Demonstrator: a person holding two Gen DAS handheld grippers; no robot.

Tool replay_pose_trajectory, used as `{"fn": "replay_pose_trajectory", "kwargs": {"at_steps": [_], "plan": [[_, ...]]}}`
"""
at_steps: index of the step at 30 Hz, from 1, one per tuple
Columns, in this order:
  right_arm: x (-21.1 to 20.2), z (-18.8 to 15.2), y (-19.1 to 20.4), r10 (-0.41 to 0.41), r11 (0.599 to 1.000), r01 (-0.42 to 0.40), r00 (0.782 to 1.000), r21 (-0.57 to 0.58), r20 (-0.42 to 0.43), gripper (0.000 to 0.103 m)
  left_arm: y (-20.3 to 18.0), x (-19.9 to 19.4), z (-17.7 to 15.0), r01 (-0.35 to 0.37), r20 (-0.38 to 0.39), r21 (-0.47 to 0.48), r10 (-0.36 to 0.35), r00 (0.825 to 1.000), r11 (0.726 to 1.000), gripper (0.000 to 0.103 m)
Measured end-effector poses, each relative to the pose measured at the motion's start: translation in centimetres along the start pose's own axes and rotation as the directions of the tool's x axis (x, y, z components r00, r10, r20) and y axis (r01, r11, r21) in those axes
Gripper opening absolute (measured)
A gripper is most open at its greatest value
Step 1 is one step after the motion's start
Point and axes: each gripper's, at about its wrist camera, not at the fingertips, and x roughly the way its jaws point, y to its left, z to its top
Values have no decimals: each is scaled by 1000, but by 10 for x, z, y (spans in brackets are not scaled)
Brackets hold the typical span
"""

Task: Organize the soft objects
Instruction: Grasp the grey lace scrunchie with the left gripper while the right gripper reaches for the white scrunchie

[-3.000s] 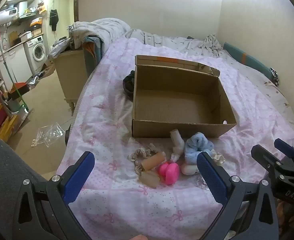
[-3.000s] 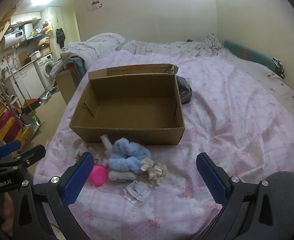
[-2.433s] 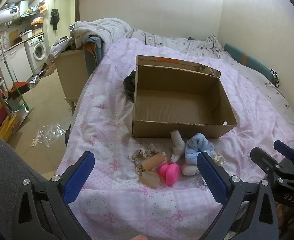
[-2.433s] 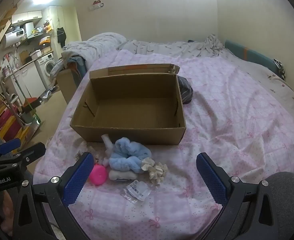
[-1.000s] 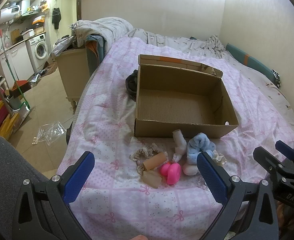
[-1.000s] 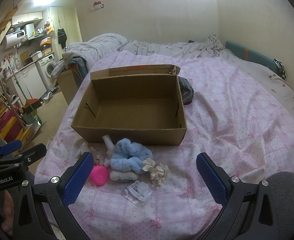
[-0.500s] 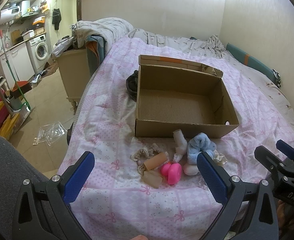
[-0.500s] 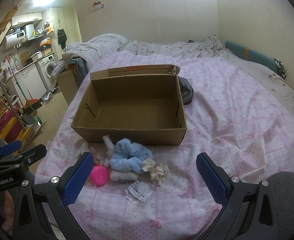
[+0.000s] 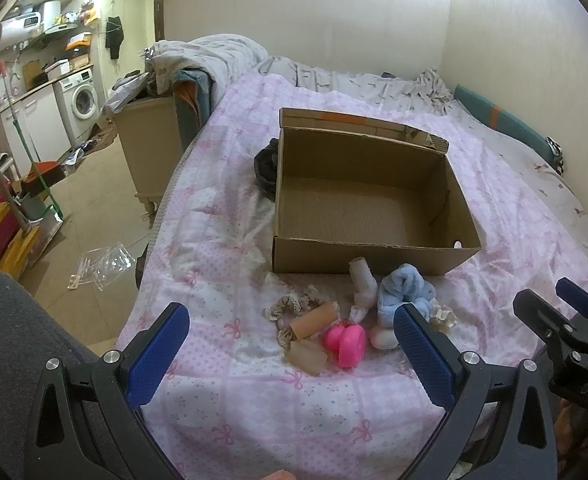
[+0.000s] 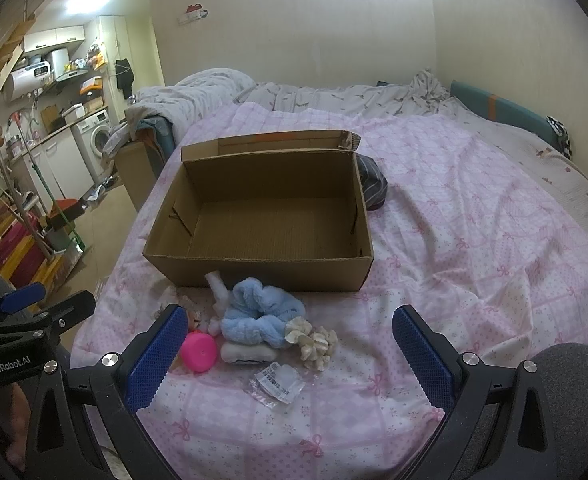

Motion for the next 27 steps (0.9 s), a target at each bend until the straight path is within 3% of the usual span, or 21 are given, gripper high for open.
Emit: {"fn": "replay_pose_trajectory", "kwargs": {"at_steps": [12,18,27], "plan": [[-1,0,0,-5,1000,5,1000,3,2,103,2,1,3,21,-16,-3,-21,1000,1000,102],[0,24,-3,33,999,-32,999,25,-1,103,-2,2,33,25,-40,7,-25,999,1000,102],[15,61,-20,49,998,-49,999,28,-15,103,-14,19,74,30,-68,102,-23,997,994,102]]}}
